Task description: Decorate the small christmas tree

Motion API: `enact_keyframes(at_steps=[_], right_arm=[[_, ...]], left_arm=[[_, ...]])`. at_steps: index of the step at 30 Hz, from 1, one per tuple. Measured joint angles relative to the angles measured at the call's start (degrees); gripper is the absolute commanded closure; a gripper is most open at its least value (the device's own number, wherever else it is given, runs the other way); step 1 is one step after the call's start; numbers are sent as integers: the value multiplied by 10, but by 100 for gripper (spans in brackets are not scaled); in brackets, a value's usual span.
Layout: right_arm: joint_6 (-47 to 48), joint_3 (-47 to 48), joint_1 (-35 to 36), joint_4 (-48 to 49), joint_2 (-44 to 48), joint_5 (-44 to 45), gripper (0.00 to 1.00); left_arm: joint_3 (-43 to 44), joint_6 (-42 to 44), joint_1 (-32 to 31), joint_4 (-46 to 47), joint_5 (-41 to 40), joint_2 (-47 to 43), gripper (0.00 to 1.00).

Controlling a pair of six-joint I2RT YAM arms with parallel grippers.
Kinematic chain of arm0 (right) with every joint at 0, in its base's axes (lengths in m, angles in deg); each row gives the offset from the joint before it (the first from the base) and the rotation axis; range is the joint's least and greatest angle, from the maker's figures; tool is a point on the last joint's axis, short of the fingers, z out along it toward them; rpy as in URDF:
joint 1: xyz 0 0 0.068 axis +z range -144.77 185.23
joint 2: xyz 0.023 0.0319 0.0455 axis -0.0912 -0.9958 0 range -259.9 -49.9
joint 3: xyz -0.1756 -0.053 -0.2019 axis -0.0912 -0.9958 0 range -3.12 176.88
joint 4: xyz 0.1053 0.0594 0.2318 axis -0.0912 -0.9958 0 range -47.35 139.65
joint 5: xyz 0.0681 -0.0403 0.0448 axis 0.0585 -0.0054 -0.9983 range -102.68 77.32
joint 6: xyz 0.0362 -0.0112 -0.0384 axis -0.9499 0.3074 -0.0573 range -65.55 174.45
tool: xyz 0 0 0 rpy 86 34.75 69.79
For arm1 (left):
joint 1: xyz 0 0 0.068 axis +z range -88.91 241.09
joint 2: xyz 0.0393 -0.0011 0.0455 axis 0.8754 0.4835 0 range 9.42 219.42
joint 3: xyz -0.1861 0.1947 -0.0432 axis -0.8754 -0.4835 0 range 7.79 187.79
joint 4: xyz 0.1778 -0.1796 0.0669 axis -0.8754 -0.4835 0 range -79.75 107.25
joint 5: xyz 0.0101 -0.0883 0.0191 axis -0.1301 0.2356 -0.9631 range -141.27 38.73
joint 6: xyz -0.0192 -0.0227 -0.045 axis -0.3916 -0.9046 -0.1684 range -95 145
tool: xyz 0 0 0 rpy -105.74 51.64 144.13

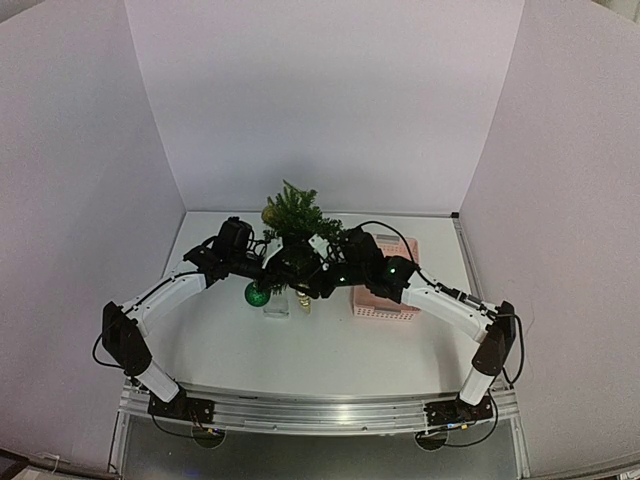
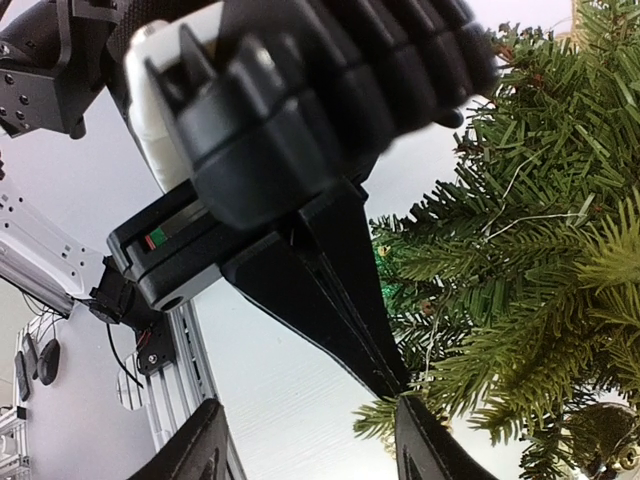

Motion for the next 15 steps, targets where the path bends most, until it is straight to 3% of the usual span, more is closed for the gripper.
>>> enact_keyframes(at_steps=[15], right_arm=[[-6, 1, 0, 4, 33, -8, 41]], left_arm=[[0, -5, 0, -1, 10, 0, 85]])
